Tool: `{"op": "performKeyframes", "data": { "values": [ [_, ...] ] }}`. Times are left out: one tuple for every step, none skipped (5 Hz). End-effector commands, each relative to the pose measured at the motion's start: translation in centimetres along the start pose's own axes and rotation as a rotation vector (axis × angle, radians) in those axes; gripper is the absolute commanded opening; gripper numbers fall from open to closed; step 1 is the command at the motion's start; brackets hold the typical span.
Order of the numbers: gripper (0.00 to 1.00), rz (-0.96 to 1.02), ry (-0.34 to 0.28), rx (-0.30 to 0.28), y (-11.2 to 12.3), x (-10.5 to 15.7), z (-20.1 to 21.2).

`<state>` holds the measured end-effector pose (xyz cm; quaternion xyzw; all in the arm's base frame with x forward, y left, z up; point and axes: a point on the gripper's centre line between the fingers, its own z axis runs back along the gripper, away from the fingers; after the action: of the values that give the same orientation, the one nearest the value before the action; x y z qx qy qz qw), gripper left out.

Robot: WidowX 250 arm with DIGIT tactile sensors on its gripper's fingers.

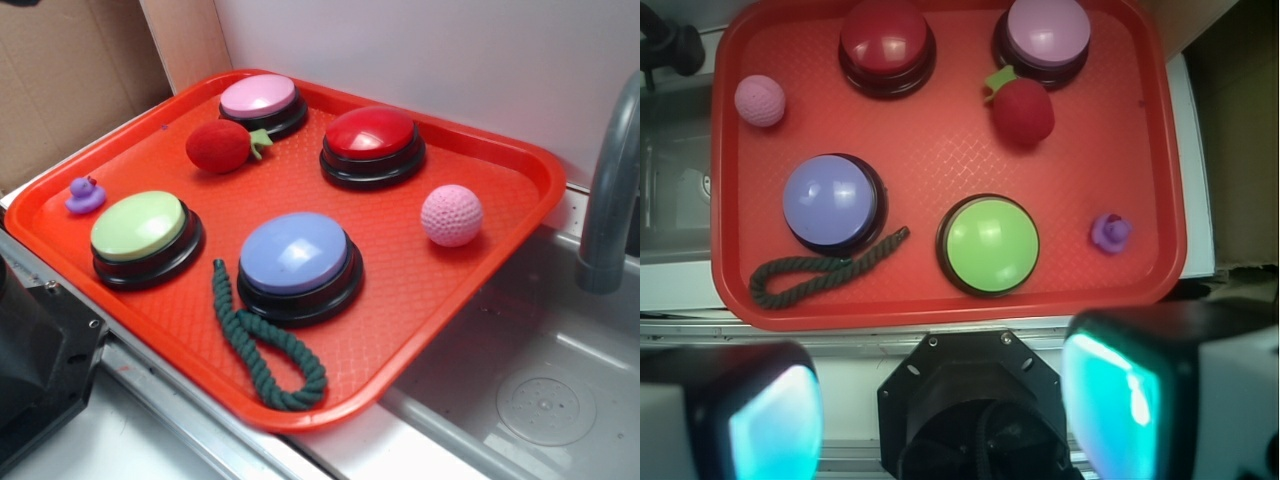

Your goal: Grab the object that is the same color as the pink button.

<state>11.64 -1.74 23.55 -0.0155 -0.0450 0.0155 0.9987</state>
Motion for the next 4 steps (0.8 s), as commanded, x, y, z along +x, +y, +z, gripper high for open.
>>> {"op": "performKeyframes", "data": {
  "values": [
    [1.00, 0.000, 0.000, 0.000, 0.0, 0.0, 0.0],
    [1.00, -0.254, -0.042, 0.033, -3.0, 3.3, 0.1],
    [1.00, -0.503, -0.028, 0.069, -6.4, 5.8, -0.6],
    [1.00, -0.647, -0.080, 0.057, -9.9, 8.0, -1.5]
  ]
}}
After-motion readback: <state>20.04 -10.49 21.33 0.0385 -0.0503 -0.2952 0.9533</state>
